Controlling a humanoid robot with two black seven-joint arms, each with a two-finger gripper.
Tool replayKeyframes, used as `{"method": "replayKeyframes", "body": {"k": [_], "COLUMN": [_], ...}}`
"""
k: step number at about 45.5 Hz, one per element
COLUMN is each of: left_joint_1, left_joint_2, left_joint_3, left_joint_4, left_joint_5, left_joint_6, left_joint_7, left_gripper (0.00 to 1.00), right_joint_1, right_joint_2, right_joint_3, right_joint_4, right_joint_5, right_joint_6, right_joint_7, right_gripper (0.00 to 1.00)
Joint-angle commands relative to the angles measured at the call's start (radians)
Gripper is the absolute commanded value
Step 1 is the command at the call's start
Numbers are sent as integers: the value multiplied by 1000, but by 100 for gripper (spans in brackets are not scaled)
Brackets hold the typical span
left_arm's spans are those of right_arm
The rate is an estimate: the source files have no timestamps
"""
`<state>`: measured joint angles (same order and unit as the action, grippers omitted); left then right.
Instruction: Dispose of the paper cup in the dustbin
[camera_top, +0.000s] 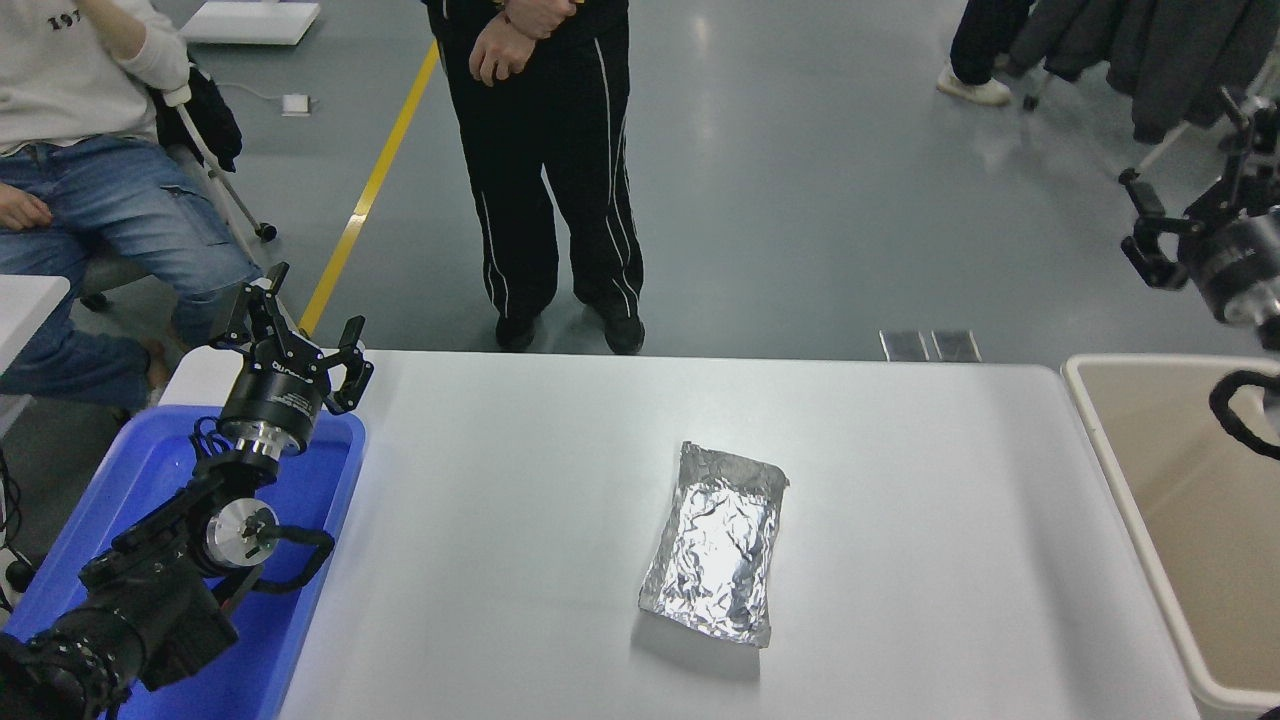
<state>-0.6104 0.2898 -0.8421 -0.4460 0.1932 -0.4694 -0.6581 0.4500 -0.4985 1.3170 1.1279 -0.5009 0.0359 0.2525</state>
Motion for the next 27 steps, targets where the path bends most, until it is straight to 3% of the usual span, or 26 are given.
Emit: {"method": "replayKeyframes", "body": {"k": [1,11,27], "left_joint_1": [0,0,0], "left_joint_2": [0,0,0], "left_joint_3": [0,0,0], "left_joint_4": [1,0,1], "left_joint_5": [0,0,0], "left_joint_6": [0,0,0], "left_joint_7": [0,0,0], "left_gripper": [100,100,100], "right_joint_1": [-135,-149,-117], "right_joint_2": [123,198,218], "right_joint_3": [61,4,-15], "right_joint_4": [24,-91,-114], "right_joint_5": [-68,-68,-62], "right_joint_6": [13,10,9], "right_joint_7": [62,62,62], "right_gripper": [99,99,99]}}
